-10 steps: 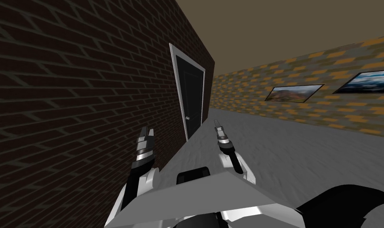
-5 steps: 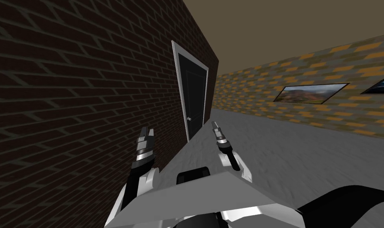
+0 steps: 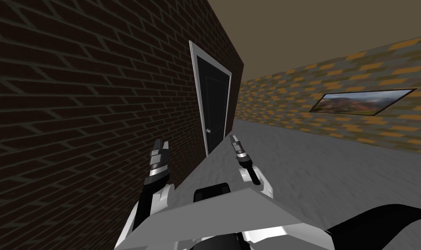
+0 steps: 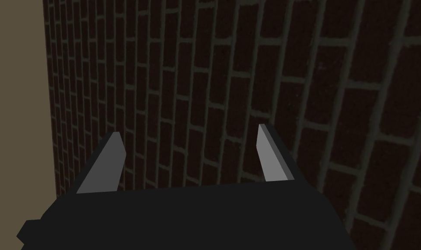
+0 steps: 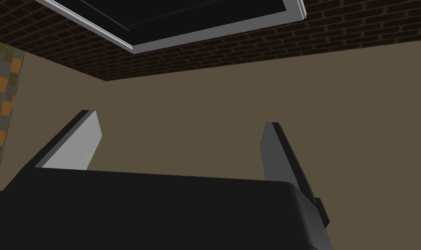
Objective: Pull the door open
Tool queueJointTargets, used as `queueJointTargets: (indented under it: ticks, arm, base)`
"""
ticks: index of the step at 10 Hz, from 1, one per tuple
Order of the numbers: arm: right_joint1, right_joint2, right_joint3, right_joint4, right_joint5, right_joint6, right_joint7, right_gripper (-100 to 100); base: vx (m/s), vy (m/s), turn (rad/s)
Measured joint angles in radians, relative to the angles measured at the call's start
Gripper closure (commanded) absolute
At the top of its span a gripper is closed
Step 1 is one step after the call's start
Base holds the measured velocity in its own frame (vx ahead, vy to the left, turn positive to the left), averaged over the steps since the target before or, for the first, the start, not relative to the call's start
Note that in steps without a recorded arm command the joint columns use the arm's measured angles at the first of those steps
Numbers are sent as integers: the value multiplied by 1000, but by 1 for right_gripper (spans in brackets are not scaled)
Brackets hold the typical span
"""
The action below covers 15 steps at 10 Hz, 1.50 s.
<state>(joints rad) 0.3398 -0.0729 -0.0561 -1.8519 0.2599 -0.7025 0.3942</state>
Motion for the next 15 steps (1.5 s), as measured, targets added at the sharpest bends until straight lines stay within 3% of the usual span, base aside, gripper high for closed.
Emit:
queueJointTargets:
  ticks: [15]
  arm:
    - [-137, -32, -61, 388, 110, -79, 217, -100]
  base:
    - [65, -32, 96]
